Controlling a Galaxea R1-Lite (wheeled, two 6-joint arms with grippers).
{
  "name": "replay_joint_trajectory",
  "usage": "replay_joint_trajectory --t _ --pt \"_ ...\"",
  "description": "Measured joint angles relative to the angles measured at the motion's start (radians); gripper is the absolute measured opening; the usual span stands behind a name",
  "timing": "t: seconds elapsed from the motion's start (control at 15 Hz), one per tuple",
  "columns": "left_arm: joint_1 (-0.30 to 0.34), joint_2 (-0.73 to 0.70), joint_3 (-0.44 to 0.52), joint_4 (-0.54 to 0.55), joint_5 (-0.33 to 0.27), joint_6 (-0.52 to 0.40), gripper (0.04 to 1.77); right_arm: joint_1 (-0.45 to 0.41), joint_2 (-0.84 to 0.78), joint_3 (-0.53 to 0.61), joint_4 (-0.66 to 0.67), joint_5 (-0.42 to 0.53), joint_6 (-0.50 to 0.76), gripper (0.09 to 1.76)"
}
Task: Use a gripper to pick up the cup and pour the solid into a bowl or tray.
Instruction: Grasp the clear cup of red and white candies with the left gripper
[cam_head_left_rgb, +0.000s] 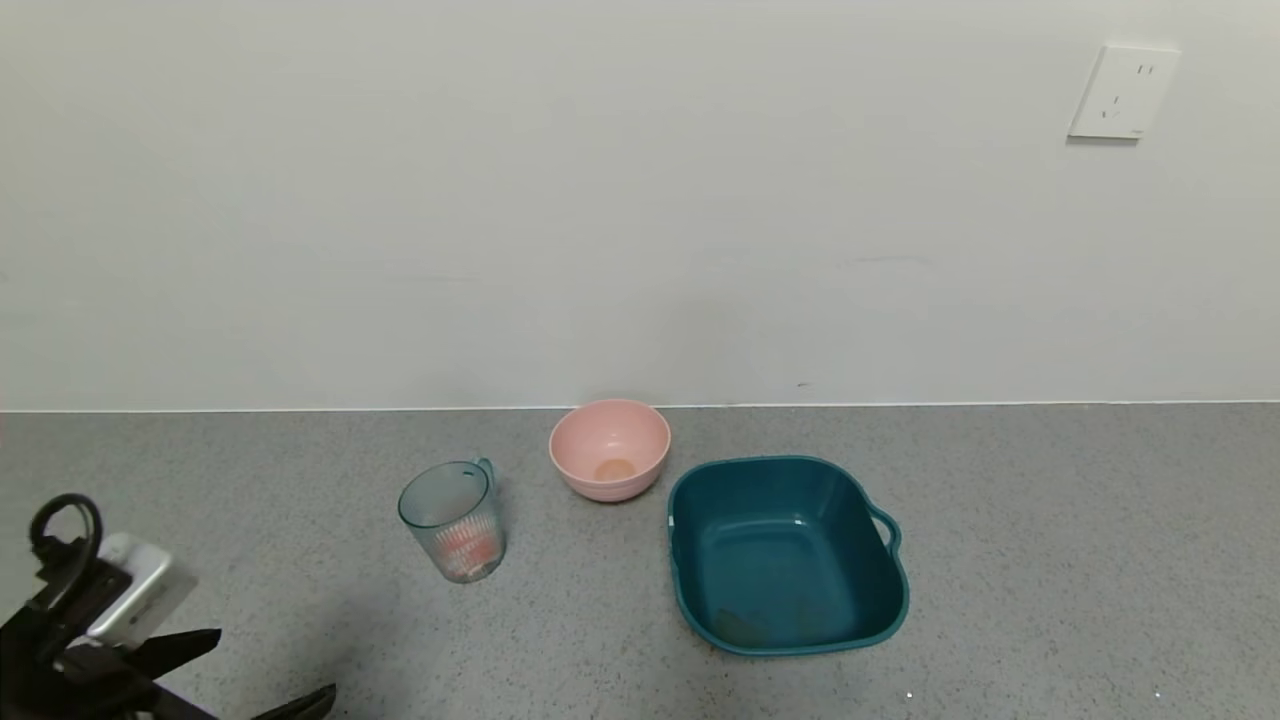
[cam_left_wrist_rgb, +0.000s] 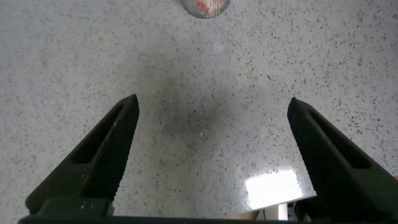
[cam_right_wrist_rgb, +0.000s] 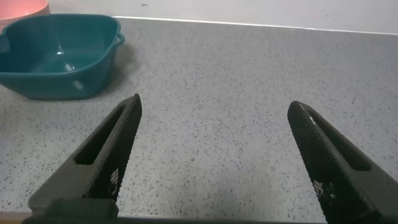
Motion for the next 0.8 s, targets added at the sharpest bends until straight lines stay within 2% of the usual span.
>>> replay_joint_trajectory --t 0.53,0.8 --pt "-0.034 0.344 0.005 -0.31 0.004 -0.004 1.72 0.0 0.0 0.0 0.0 0.0 0.0 1.71" --pt "-0.064 0.496 0.0 -0.518 0.009 -0.011 1.72 0.0 0.0 0.0 0.0 0.0 0.0 1.71"
